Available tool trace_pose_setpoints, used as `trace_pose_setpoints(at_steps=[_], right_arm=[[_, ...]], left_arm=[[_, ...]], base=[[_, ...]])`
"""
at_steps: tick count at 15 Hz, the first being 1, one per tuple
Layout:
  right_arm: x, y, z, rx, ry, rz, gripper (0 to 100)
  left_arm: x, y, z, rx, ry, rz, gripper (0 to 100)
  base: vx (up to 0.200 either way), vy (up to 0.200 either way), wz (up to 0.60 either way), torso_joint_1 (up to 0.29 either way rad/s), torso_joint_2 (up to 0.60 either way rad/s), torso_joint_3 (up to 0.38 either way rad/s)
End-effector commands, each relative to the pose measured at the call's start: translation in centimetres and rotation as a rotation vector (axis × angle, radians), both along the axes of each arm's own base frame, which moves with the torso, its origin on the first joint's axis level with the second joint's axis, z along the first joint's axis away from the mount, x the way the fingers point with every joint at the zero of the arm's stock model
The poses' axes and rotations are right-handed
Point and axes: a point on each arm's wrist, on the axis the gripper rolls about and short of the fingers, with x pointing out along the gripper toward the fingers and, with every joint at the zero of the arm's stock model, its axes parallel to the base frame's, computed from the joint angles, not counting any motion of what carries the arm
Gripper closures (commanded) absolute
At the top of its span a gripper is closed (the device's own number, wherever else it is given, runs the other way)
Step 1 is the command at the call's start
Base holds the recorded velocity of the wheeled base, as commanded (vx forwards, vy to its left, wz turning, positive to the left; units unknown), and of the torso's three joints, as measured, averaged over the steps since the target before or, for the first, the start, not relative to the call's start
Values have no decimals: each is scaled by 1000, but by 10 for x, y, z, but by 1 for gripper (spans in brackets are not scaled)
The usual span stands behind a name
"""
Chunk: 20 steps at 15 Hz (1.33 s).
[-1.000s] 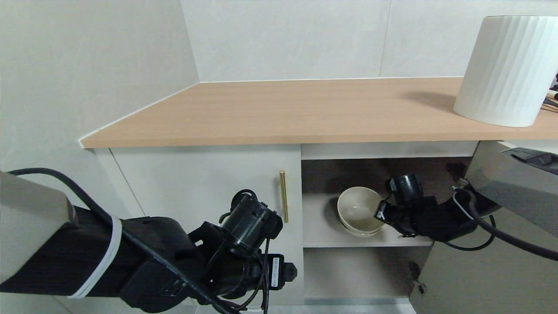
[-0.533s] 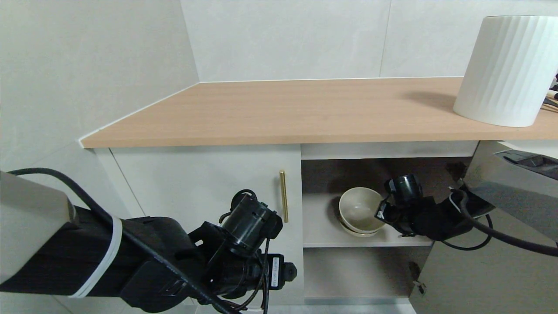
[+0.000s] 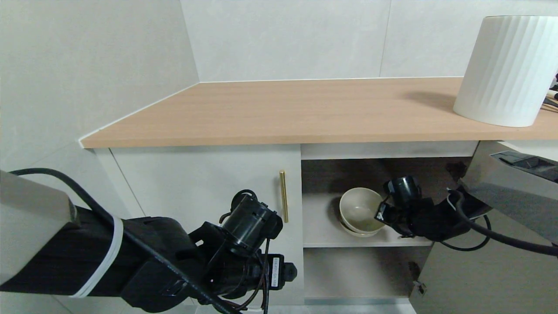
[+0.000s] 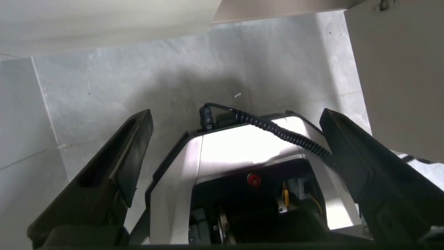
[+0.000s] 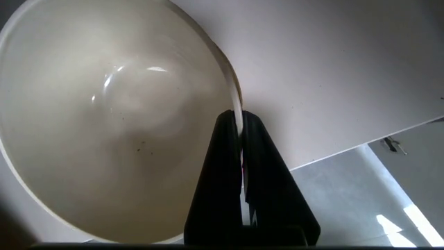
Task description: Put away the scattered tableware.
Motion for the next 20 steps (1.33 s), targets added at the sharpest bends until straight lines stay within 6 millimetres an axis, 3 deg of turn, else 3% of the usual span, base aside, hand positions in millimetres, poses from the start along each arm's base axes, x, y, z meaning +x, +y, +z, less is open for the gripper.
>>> trace_pose_setpoints(at_steps=[1, 2, 9, 12, 15, 18, 20], right_arm=[[-1, 1, 0, -2, 2, 3, 100], [-1, 1, -1, -2, 4, 4, 0], [-3, 2, 1, 4, 6, 14, 0], [-19, 5, 19, -15, 7, 55, 0], [-65, 12, 53, -45, 36, 216, 0], [-131, 1, 85, -140, 72, 415, 0], [-158, -8, 106, -140, 56, 433, 0]], left_arm=[[0, 0, 0, 1, 1, 1, 0], [0, 0, 0, 1, 1, 1, 0], [0, 0, 0, 0, -1, 1, 0], [-2, 3, 9, -16, -21, 3, 0], [-7, 17, 30, -40, -59, 26, 0], [-30, 50, 71, -87, -133, 71, 0], [-44, 67, 85, -103, -187, 65, 0]], base=[[0, 0, 0, 0, 0, 0], [0, 0, 0, 0, 0, 0], [0, 0, 0, 0, 0, 0], [0, 0, 0, 0, 0, 0], [0, 0, 0, 0, 0, 0], [0, 0, 0, 0, 0, 0], [0, 0, 0, 0, 0, 0]])
